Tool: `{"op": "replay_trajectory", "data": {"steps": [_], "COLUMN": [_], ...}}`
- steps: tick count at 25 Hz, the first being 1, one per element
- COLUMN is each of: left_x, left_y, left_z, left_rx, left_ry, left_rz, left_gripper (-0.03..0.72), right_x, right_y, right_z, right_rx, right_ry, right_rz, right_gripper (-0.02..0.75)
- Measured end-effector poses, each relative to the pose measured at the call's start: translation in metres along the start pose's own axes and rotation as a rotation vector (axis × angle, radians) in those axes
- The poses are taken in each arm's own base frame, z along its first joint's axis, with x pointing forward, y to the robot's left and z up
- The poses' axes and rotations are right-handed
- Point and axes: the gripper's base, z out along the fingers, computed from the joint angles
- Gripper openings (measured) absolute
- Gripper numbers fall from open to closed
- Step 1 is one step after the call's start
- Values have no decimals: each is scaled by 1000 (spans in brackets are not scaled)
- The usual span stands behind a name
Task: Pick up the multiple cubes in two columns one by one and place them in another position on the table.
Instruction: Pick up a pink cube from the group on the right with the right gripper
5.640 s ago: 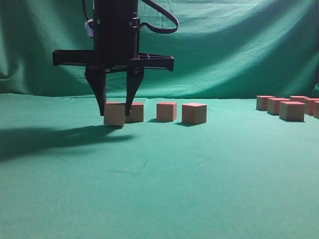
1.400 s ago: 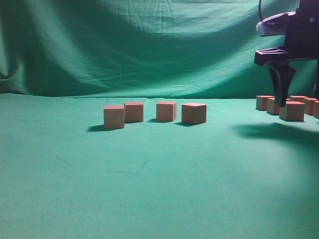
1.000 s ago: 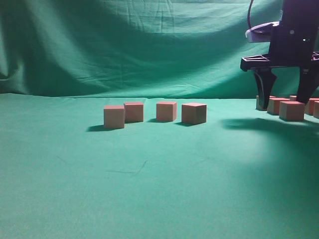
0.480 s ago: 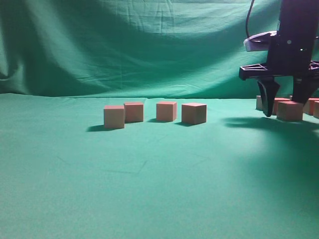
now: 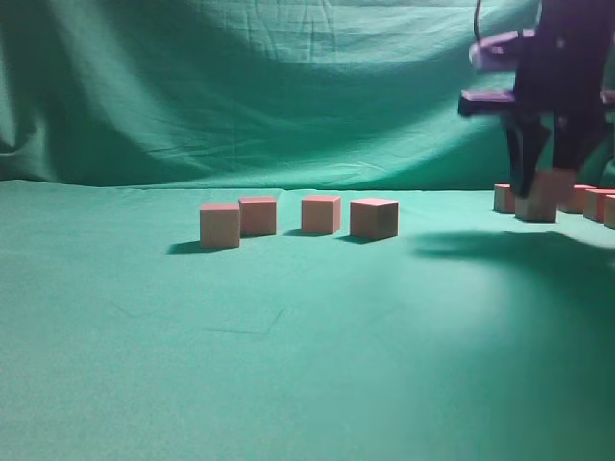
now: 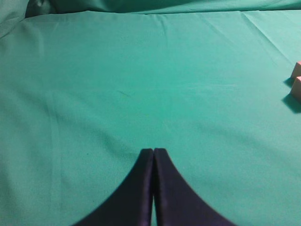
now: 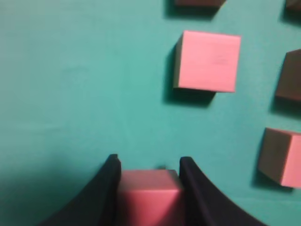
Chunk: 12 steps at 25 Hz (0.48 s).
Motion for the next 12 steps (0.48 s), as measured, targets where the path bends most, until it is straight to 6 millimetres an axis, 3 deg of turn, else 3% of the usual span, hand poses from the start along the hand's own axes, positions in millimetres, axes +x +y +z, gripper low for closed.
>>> {"op": "replay_trajectory", "data": {"steps": [6,9,12], "left_x": [0,0,0], "left_y": [0,0,0], "left_z": [0,0,0], "left_rx": [0,0,0], "left_ry": [0,0,0], "left_rz": [0,0,0], "left_gripper": [0,0,0], "right_x": [11,25,44], "right_y": [34,63,104], "right_z": [-83,-110,-122], "right_rx": [-48,-82,-121], "right_ry": [-97,-118,-98], "right_rz": [-111,-193,-312], "right_gripper": [266,266,266]}}
